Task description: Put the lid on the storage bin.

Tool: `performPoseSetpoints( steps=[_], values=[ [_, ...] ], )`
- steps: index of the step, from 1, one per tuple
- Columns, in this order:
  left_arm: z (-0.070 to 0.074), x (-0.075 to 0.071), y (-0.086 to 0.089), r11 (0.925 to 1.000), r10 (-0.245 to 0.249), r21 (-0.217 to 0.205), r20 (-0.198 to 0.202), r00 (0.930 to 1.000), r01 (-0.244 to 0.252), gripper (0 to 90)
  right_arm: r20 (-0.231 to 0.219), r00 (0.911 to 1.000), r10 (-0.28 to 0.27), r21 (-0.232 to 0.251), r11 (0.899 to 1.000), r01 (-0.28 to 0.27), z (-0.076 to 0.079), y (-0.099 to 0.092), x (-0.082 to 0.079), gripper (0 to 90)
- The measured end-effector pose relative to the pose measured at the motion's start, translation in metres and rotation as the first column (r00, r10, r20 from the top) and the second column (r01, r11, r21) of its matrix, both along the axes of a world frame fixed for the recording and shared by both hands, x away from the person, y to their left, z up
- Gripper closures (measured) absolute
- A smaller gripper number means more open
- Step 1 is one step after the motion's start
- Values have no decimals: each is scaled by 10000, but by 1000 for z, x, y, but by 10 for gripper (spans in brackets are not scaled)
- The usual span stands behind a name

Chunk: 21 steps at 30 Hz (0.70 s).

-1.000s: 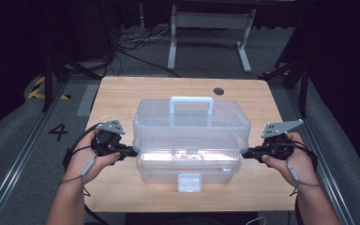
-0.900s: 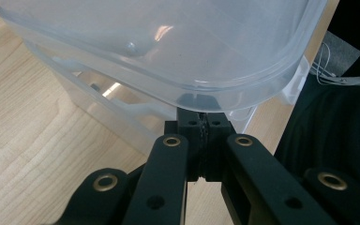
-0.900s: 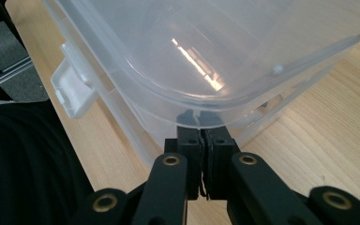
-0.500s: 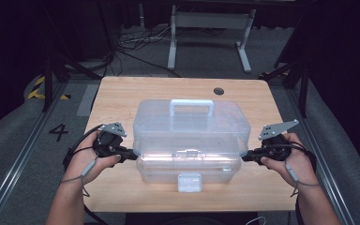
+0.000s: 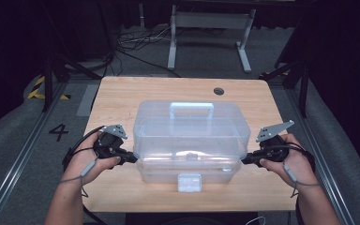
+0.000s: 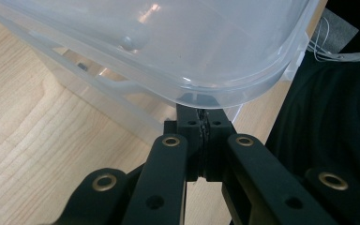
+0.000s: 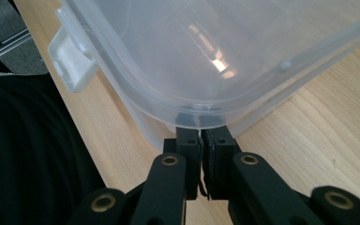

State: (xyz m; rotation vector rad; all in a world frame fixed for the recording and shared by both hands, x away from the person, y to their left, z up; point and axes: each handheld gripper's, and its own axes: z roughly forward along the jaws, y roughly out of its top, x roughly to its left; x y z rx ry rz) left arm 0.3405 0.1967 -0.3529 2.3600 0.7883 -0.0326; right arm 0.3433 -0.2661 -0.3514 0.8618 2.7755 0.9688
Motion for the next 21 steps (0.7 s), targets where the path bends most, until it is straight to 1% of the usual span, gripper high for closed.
performPoseSetpoints(
  steps=[1,2,3,10,15,18,21],
  values=[
    [0,0,0,10000,-17,90,-14,10000,17,887,-27,10000,0,-19,10000,0,0,0,0,869],
    [0,-1,-1,10000,26,65,-24,10000,-26,887,-36,10000,18,-53,10000,-18,-1,1,0,869],
    [0,0,-1,9998,-89,174,-14,10000,89,887,-45,10000,29,-83,10000,-29,-1,1,0,869],
    [-3,0,-2,9995,-158,258,-215,9996,164,885,-153,9998,139,-331,9993,-144,-2,2,0,862],
    [-5,0,-3,9985,-287,452,-279,9992,300,882,-285,9994,216,-514,9984,-230,-4,3,0,857],
    [-7,1,-4,9976,-363,581,-399,9985,386,881,-376,9990,232,-628,9977,-255,-5,4,0,857],
    [-8,1,-4,9969,-458,621,-475,9978,487,881,-456,9984,320,-710,9969,-352,-6,4,0,856]
  ],
)
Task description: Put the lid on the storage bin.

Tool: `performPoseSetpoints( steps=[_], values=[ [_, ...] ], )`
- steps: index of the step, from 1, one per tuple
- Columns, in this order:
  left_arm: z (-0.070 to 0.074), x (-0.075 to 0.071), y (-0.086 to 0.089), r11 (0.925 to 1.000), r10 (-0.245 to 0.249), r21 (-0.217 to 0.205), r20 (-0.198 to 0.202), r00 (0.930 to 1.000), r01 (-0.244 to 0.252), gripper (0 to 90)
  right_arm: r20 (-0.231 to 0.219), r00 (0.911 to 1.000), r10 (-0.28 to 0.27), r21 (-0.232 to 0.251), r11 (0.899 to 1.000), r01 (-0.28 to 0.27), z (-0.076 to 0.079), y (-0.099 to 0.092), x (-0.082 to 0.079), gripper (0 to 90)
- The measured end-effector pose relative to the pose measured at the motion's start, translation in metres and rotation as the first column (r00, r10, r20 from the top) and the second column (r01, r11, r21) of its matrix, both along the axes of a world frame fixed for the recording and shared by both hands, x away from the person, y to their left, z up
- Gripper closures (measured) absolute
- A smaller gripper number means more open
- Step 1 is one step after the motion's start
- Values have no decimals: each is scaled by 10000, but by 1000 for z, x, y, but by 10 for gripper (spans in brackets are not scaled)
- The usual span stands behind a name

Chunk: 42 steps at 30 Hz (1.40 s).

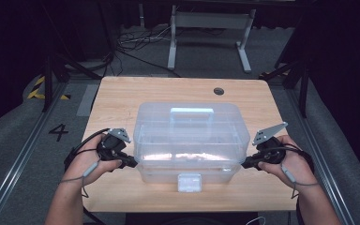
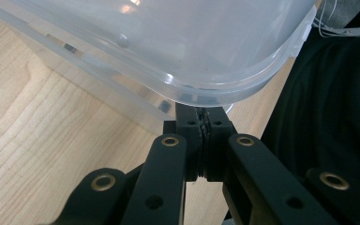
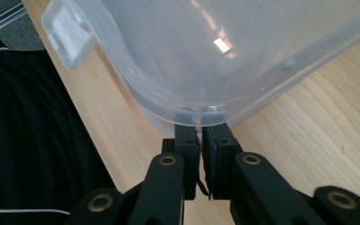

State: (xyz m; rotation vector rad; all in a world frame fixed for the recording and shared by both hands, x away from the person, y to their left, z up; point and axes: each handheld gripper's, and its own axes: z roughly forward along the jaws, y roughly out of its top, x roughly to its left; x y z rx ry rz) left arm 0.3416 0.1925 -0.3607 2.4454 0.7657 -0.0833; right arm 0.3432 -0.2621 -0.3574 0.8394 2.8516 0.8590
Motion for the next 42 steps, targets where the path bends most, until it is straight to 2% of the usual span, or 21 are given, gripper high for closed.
performPoseSetpoints(
  steps=[16,36,42],
  values=[
    [-6,0,-2,9989,-189,418,-351,9992,203,881,-378,9992,152,-458,9988,-169,-5,2,0,856],
    [-6,-1,-1,9966,-356,723,-533,9979,394,874,-695,9973,251,-744,9968,-303,-7,3,0,854],
    [-8,-1,0,9957,-236,883,-637,9977,292,866,-774,9966,293,-891,9954,-362,-7,1,0,857]
  ],
)
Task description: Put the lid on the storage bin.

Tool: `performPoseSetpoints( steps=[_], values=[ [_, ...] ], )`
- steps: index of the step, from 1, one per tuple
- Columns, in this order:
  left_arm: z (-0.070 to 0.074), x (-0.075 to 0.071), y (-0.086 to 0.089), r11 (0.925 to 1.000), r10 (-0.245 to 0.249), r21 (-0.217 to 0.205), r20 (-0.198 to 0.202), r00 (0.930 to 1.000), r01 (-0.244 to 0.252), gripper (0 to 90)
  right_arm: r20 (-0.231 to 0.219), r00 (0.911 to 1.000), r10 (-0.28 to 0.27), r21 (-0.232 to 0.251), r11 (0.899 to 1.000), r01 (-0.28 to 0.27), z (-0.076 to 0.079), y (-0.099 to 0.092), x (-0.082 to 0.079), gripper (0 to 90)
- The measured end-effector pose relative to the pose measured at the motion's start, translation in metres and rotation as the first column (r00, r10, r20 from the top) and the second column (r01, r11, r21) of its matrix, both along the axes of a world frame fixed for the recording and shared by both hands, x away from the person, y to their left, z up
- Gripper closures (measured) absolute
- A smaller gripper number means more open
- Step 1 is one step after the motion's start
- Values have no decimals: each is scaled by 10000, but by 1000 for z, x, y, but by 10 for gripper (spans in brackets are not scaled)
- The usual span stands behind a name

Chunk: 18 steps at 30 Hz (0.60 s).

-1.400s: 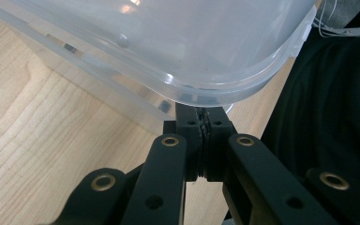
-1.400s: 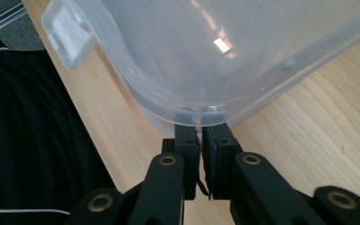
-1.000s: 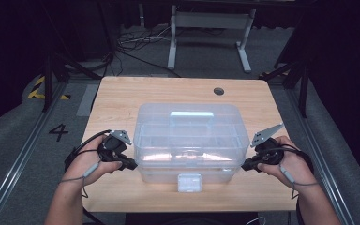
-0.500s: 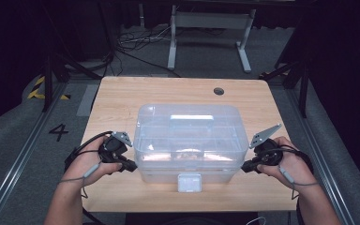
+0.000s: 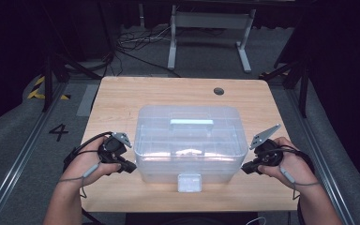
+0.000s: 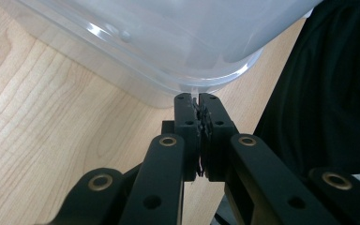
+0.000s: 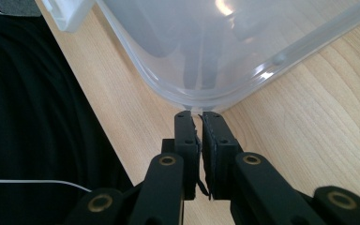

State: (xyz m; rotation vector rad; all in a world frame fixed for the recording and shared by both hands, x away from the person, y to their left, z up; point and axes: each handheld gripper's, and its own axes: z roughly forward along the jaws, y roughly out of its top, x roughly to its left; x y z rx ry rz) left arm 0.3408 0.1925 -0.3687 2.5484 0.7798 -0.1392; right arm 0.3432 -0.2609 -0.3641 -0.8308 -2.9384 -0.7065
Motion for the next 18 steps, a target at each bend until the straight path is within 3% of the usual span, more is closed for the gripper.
performPoseSetpoints(
  steps=[3,7,11,14,18],
  values=[
    [0,0,2,10000,71,-31,27,10000,-71,861,4,10000,-28,151,9999,28,1,-2,0,866],
    [4,-1,7,9985,351,-427,185,9992,-343,858,121,9999,-76,452,9990,70,7,-6,0,872],
    [11,-4,14,9923,655,-1092,555,9963,-592,854,221,9997,-99,565,9984,86,11,-8,0,872],
    [17,-6,18,9842,886,-1606,797,9929,-750,860,357,9993,-94,832,9965,64,17,-11,1,870],
    [21,-6,24,9690,1525,-2114,1062,9826,-1275,864,643,9976,-253,1172,9930,176,24,-17,2,872]
  ],
)
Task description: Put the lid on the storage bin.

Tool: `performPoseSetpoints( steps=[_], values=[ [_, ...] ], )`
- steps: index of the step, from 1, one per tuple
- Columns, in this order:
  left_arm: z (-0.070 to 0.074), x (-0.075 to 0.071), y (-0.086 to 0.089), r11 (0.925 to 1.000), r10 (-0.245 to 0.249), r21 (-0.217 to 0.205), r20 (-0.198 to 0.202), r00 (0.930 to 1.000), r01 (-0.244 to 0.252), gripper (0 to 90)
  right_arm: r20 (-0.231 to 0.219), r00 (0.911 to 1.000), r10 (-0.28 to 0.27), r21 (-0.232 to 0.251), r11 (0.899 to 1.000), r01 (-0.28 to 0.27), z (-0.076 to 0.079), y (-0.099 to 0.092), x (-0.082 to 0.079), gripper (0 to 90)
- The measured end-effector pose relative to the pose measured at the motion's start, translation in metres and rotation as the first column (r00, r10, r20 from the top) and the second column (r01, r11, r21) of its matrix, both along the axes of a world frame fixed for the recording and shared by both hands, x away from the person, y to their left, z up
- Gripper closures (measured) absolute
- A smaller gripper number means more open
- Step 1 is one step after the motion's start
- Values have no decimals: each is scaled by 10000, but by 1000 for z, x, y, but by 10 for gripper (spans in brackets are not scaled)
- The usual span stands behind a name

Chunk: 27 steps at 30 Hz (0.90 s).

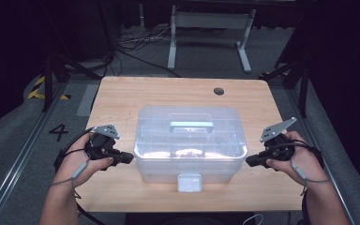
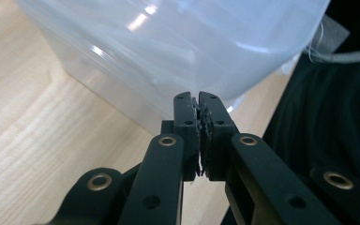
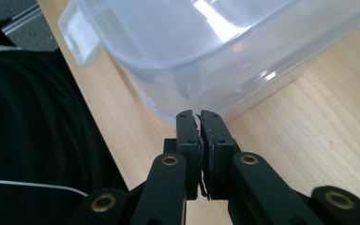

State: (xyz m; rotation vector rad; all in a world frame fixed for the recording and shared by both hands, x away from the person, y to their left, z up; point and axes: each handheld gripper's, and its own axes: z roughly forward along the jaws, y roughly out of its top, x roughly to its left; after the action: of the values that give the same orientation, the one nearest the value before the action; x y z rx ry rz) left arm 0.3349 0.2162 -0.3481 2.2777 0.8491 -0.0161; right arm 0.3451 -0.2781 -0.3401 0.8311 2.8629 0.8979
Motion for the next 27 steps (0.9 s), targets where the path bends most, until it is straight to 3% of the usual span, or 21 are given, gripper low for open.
performPoseSetpoints(
  steps=[4,7,12,13,14,15,17,20,21,23,25,27],
  values=[
    [1,2,8,9961,774,-457,295,9966,-760,859,321,9993,-188,413,9990,175,5,-4,3,878],
    [3,4,13,9879,1380,-807,636,9884,-1327,852,605,9974,-400,777,9964,353,7,-8,6,879],
    [4,7,21,9668,2305,-1400,1167,9661,-2137,837,1120,9888,-984,1442,9862,818,10,-13,11,884],
    [4,7,21,9668,2305,-1400,1167,9661,-2137,826,1120,9888,-984,1442,9862,818,10,-13,11,884],
    [4,9,23,9607,2517,-1532,1280,9593,-2316,826,1223,9858,-1147,1605,9825,944,10,-15,11,886],
    [3,10,25,9537,2739,-1658,1336,9524,-2510,823,1334,9813,-1387,1823,9767,1133,10,-17,13,886],
    [2,14,28,9467,2972,-1747,1492,9431,-2707,816,1574,9705,-1826,2155,9654,1467,10,-23,15,889],
    [-3,20,31,9286,3523,-1860,1689,9205,-3212,780,1880,9487,-2541,2471,9471,2047,9,-33,19,884],
    [-5,21,32,9260,3596,-1849,1669,9181,-3290,774,1982,9391,-2806,2562,9397,2267,7,-37,22,883],
    [-10,26,35,9164,3845,-1912,1771,9060,-3516,755,2044,9255,-3189,2747,9262,2584,5,-43,25,883],
    [-16,32,37,9116,3992,-1792,1711,9007,-3700,754,2001,9165,-3464,2887,9147,2827,1,-49,29,882],
    [-19,35,38,9054,4172,-1665,1791,8910,-3905,737,1989,9036,-3795,2953,9023,3141,-4,-54,34,878]
  ],
)
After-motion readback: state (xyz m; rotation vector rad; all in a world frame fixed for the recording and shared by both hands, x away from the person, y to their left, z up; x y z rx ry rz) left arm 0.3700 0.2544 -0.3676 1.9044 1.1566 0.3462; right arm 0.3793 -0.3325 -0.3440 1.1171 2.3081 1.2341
